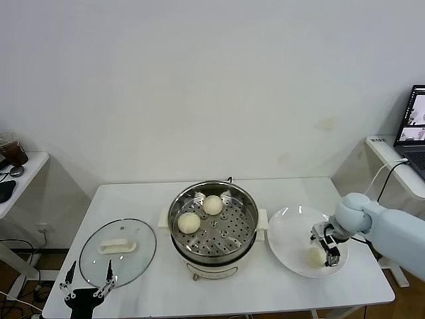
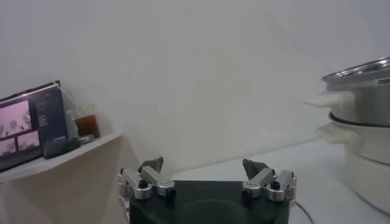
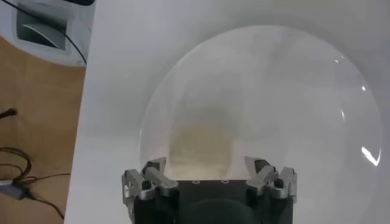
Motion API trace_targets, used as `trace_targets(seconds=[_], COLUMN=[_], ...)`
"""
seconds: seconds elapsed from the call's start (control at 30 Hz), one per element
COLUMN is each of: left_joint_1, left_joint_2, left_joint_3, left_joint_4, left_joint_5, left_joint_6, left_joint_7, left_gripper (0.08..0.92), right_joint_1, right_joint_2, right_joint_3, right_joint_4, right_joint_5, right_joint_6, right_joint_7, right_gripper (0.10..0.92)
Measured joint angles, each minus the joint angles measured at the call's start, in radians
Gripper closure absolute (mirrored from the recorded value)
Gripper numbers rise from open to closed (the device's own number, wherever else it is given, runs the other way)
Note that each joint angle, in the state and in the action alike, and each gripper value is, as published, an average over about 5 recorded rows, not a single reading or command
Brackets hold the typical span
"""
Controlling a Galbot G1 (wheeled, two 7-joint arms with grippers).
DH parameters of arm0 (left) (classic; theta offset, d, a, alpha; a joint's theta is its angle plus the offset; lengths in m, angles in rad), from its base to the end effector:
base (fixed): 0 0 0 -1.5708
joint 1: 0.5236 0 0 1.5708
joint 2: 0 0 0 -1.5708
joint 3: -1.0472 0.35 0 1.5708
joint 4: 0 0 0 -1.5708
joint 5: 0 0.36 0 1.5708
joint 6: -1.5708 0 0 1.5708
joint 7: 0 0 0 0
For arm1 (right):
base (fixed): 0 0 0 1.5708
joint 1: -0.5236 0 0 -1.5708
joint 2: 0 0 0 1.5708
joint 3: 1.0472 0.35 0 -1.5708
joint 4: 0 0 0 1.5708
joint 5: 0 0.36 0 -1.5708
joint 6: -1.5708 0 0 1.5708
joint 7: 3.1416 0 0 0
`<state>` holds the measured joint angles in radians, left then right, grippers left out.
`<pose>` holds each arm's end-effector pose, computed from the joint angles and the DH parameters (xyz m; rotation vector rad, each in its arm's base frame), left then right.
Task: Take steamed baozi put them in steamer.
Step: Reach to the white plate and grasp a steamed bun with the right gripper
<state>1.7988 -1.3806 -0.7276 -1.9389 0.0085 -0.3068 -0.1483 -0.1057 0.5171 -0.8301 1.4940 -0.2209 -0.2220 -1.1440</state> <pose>0.1013 0.1085 -0.3734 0.2694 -3.0617 -0.4456 0.4427 -0.1550 -0.2267 1.3354 -1.1373 1.4319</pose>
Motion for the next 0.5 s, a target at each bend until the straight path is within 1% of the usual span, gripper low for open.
trace_targets(seconds=[0.2,0.5], left_joint_1=[0.002,-0.001], left_joint_2=[-0.002,-0.003], left_joint_3=[0.0,0.0], left_joint_4=[-0.001,-0.004], left_joint_5=[0.0,0.0], left_joint_6=[0.0,0.001], left_joint_7=[0.0,0.0], left_gripper=[0.177,0.177], right_joint_1=[-0.009,-0.004], right_joint_2=[0.004,0.004], right_joint_3=[0.003,0.012], right_joint_4=[-0.004,-0.006], right_joint_5=[-0.003,0.006], right_joint_6=[-0.008,-0.012], right_joint_7=[-0.005,-0.023], right_gripper=[0.456,0.566])
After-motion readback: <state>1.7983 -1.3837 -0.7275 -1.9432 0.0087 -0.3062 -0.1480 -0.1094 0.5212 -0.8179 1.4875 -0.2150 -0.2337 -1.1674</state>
